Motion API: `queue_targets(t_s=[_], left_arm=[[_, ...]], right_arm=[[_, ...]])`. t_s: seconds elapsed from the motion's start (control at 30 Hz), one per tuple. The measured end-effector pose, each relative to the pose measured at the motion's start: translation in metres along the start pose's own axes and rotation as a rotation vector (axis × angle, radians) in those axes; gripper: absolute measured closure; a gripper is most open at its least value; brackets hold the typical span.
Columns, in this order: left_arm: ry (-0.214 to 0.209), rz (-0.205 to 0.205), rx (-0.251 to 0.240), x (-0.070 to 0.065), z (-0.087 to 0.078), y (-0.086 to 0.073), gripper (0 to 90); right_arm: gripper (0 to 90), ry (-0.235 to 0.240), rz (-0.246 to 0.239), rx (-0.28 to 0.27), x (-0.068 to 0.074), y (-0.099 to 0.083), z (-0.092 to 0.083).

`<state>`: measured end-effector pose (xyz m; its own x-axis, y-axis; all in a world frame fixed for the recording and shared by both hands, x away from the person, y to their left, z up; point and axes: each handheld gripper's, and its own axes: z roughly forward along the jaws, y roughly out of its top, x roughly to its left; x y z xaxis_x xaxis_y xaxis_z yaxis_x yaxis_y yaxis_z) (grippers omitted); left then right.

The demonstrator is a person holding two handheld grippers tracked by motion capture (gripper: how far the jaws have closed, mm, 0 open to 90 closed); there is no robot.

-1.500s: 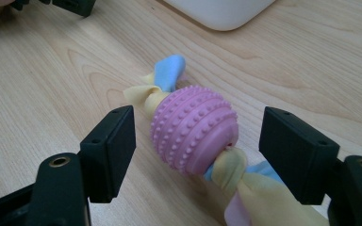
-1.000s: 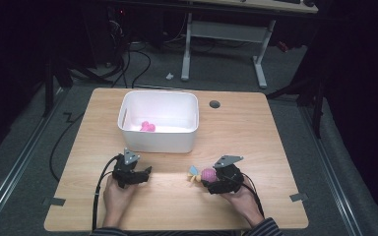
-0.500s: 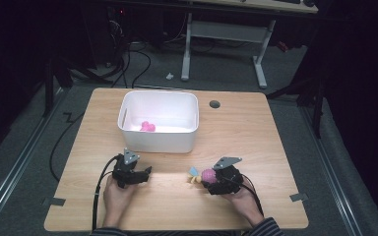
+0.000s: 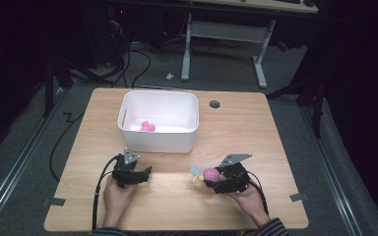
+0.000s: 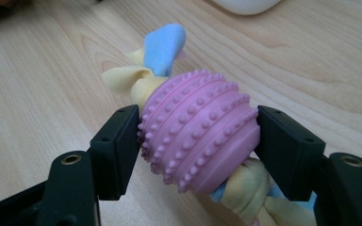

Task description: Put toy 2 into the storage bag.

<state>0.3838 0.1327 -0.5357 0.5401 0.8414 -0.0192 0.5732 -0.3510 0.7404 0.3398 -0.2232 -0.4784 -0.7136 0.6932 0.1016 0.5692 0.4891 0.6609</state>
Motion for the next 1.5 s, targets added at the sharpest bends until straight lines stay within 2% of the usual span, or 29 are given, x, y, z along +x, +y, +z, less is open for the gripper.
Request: queue_targets(t_s=[0.27,0.5,0.73,0.97,1.2,1.5], left_arm=[[0.000,0.002,0.000,0.000,0.000,0.000,25.5],[0.002,0.004,0.001,0.000,0.000,0.000,25.3],[0.001,0.004,0.001,0.000,0.000,0.000,25.3],[0.002,0.004,0.001,0.000,0.000,0.000,25.3],[0.001,0.005,0.001,0.000,0.000,0.000,25.3],[0.002,0.005,0.001,0.000,0.000,0.000,25.3]], right_arm=[[33.5,0.026,0.008,-0.020,-0.002,0.010,-0.016],[33.5,0.006,-0.002,-0.015,-0.004,0.017,-0.022],[33.6,0.025,-0.005,-0.022,-0.006,0.026,-0.030],[33.6,0.044,-0.012,-0.040,-0.009,0.043,-0.044],[33.5,0.041,-0.020,-0.067,-0.011,0.057,-0.055],[33.6,0.023,-0.055,-0.084,-0.010,0.084,-0.071]])
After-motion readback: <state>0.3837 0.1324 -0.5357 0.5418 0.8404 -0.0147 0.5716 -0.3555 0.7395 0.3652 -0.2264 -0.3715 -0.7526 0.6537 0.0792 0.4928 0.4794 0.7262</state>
